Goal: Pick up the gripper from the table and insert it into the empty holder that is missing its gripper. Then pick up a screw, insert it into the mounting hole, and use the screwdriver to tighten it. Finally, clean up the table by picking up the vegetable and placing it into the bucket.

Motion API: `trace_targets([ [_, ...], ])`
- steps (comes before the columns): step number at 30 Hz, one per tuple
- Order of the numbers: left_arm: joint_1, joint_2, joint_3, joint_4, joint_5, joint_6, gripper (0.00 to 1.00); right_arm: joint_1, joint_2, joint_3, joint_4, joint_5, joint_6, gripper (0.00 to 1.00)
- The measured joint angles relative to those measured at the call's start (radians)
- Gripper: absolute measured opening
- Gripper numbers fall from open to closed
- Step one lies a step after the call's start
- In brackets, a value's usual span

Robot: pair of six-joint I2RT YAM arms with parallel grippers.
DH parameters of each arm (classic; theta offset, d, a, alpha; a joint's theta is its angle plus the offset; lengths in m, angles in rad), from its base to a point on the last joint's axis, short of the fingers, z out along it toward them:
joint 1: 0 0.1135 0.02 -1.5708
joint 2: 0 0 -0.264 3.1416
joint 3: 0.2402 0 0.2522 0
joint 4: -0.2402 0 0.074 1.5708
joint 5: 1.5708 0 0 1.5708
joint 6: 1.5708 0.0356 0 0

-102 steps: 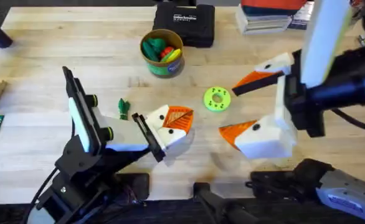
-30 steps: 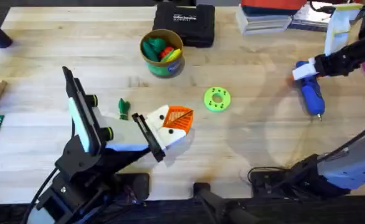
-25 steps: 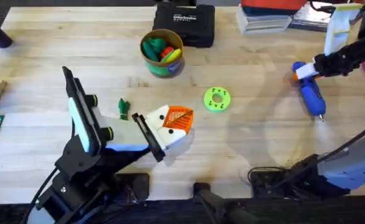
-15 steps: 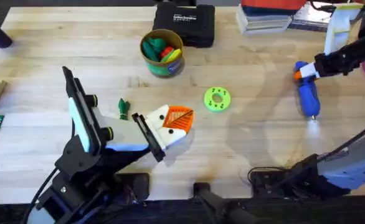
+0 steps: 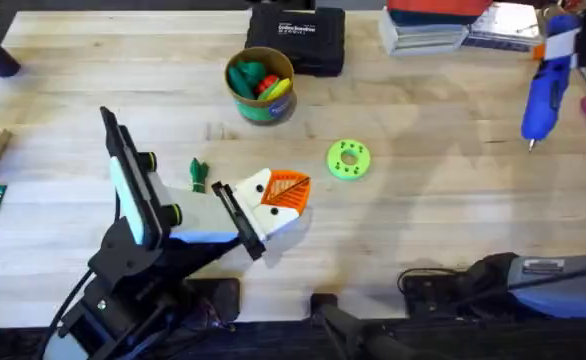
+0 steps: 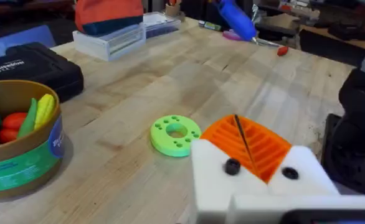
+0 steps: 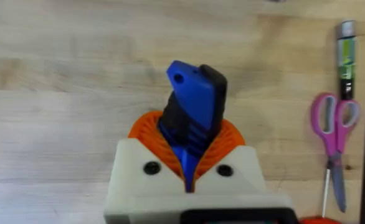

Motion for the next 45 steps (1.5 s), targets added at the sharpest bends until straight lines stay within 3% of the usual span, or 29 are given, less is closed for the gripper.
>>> trace_targets([
  [11,0.0,0.0,0.0,0.0,0.0,0.0,0.006,0.0,-0.278,-0.014,-0.001,-0.031,0.034,0.028],
  [15,0.0,0.0,0.0,0.0,0.0,0.0,0.006,0.006,-0.392,-0.126,0.073,-0.076,0.077,0.028],
  [19,0.0,0.0,0.0,0.0,0.0,0.0,0.006,0.069,-0.513,-0.32,0.213,-0.123,0.149,0.028],
  [25,0.0,0.0,0.0,0.0,0.0,0.0,0.006,0.325,-0.744,-0.583,0.479,-0.149,0.277,0.028],
  [30,0.0,0.0,0.0,0.0,-0.005,0.0,0.006,0.552,-0.861,-0.702,0.721,-0.148,0.409,0.028],
  [36,0.0,0.0,0.0,0.0,-0.008,0.0,0.006,0.823,-0.85,-0.727,0.907,-0.147,0.478,0.028],
  [45,0.0,0.0,0.0,0.0,-0.012,0.0,0.006,1.219,-0.713,-0.728,1.262,-0.152,0.52,0.028],
])
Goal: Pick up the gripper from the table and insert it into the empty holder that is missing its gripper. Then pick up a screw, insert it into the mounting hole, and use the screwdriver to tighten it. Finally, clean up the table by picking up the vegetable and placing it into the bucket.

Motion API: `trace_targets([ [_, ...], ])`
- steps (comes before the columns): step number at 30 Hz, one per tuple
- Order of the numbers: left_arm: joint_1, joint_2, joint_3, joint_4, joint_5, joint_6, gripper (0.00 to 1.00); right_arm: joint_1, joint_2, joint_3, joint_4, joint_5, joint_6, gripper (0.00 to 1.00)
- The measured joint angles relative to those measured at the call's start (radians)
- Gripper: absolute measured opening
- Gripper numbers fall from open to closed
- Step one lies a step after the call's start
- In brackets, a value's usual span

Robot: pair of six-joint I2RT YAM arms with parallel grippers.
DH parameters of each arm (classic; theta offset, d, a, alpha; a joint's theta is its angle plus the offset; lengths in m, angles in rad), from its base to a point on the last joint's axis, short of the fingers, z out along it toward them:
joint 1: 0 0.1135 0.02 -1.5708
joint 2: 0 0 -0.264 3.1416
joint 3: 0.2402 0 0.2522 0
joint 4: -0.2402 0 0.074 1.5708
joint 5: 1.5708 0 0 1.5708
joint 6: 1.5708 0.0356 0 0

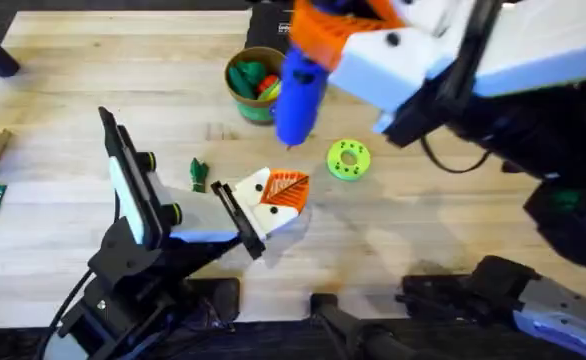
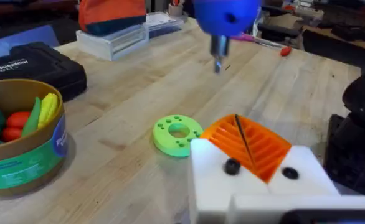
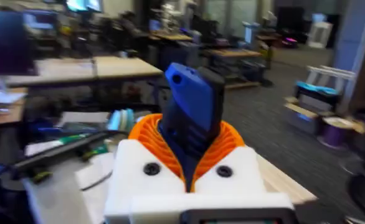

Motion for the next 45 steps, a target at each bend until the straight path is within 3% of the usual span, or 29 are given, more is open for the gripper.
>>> trace_targets([
  [4,0.0,0.0,0.0,0.0,-0.003,0.0,0.006,0.149,0.07,0.0,0.086,-0.004,0.005,0.028],
  [16,0.0,0.0,0.0,0.0,-0.003,0.0,0.006,0.156,0.109,0.0,0.095,-0.071,-0.025,0.028],
  [45,0.0,0.0,0.0,0.0,-0.006,0.0,0.006,0.169,0.161,-0.001,0.123,-0.079,-0.089,0.028],
])
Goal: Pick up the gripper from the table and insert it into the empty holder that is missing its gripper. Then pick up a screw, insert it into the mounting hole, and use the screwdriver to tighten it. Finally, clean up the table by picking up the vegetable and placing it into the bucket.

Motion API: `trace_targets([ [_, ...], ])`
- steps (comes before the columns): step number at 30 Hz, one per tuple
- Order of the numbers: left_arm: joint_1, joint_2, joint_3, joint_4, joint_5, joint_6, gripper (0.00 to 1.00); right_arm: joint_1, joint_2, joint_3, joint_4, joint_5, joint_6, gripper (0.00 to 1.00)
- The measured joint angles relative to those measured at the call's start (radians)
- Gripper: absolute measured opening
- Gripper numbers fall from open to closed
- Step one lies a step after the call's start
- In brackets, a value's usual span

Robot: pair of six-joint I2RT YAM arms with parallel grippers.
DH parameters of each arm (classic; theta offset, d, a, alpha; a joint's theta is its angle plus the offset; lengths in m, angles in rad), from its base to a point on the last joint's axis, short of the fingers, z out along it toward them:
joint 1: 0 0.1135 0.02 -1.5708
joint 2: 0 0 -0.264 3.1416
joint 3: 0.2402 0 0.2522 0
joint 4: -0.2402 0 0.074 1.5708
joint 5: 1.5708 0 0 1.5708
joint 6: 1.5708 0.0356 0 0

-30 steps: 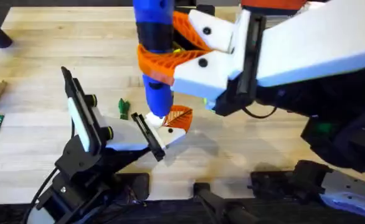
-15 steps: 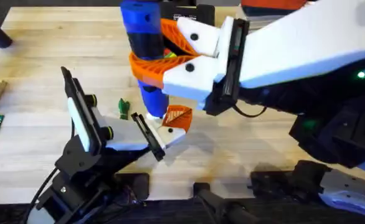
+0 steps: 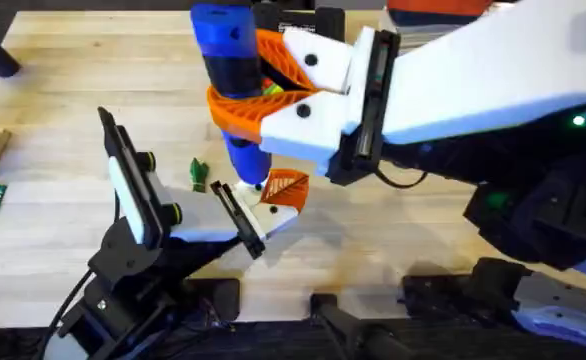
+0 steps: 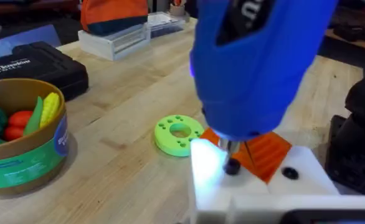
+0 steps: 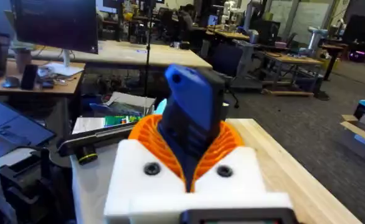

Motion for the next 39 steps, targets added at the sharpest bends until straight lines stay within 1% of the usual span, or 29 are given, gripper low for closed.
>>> trace_targets([
  [10,0.0,0.0,0.0,0.0,0.0,0.0,0.006,0.0,0.0,0.0,0.0,0.0,-0.012,0.028],
  [29,0.0,0.0,0.0,0.0,0.0,0.0,0.006,0.0,-0.001,0.0,0.014,0.0,0.02,0.028],
  [39,0.0,0.0,0.0,0.0,0.0,0.0,0.006,0.0,-0.028,0.0,-0.03,0.0,0.026,0.028],
])
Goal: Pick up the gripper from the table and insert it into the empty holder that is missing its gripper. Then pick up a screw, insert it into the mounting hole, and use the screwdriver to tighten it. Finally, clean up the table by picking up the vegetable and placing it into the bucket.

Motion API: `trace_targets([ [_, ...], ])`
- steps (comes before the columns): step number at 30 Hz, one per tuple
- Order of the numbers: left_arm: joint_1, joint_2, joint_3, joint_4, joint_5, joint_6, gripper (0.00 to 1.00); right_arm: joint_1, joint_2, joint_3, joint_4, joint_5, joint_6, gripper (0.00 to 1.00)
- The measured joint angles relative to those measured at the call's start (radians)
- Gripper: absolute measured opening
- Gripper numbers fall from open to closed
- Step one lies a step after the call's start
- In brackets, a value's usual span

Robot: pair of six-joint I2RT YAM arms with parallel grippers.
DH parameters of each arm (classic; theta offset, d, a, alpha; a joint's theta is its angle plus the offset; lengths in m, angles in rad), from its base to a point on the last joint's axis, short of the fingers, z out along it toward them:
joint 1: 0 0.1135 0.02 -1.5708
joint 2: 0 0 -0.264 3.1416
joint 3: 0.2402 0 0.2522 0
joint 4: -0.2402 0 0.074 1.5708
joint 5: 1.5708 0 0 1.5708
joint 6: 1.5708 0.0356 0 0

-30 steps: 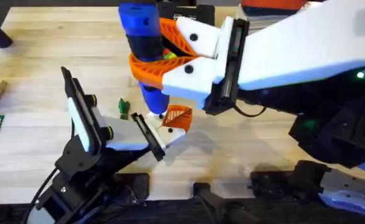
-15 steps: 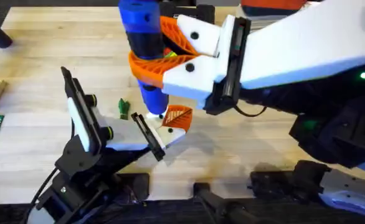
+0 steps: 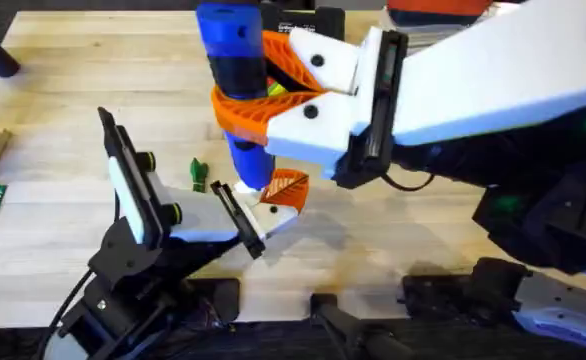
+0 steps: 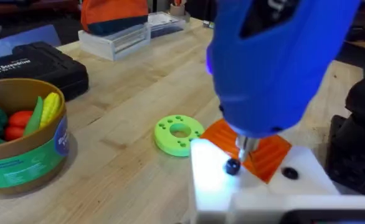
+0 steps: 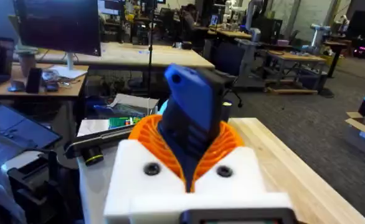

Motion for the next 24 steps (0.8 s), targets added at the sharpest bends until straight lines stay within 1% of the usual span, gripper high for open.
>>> trace_targets([
  [24,0.0,0.0,0.0,0.0,0.0,0.0,0.006,0.0,0.018,0.0,0.011,0.0,0.0,0.028],
])
